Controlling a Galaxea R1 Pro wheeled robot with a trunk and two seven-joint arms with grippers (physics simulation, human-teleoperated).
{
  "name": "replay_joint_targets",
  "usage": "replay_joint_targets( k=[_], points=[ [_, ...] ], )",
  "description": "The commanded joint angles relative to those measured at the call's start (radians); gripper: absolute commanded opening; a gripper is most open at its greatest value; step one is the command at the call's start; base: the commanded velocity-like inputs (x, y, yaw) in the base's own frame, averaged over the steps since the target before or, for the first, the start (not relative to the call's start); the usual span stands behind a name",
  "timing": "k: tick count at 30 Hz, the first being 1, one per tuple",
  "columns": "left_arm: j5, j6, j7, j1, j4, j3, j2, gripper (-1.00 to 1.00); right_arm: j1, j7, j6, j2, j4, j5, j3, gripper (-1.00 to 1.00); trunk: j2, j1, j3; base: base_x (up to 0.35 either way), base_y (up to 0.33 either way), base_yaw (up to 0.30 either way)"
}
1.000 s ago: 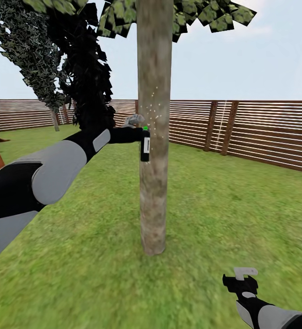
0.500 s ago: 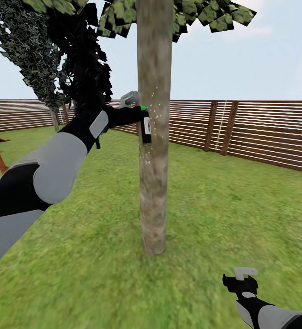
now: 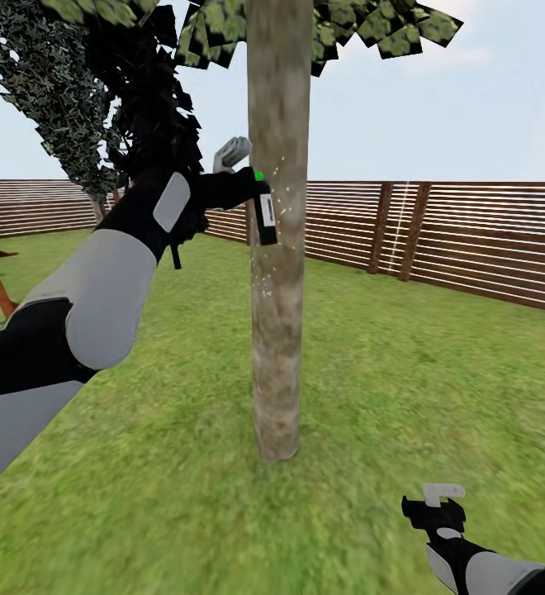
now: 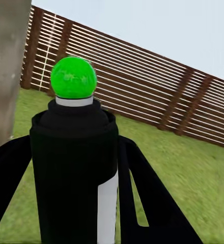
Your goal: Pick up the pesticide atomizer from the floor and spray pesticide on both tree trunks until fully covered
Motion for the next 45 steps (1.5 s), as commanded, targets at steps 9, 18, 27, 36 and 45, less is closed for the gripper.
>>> replay_joint_targets(
  k=[9,18,27,36,45],
  points=[
    [-0.094,-0.001,0.006,0.000,0.098,-0.091,0.000,-1.00,0.000,0.000,0.000,0.000,0.000,0.000,0.000,1.00,0.000,0.000,0.000,0.000,0.000,0.000],
    [-0.242,-0.096,0.006,0.000,0.311,-0.116,0.000,-1.00,0.000,0.000,0.000,0.000,0.000,0.000,0.000,1.00,0.000,0.000,0.000,0.000,0.000,0.000],
    [-0.242,-0.359,0.003,0.049,0.385,-0.111,0.001,-1.00,0.000,0.000,0.000,0.000,0.000,0.000,0.000,1.00,0.000,0.000,0.000,-0.066,0.000,0.000],
    [-0.241,-0.362,0.002,0.052,0.386,-0.111,0.001,-1.00,0.000,0.000,0.000,0.000,0.000,0.000,0.000,1.00,0.000,0.000,0.000,-0.122,0.000,0.000],
    [-0.138,-0.464,0.004,0.126,0.390,-0.109,0.000,-1.00,0.000,0.000,0.000,0.000,0.000,0.000,0.000,1.00,0.000,0.000,0.000,-0.007,0.000,0.000]
  ],
)
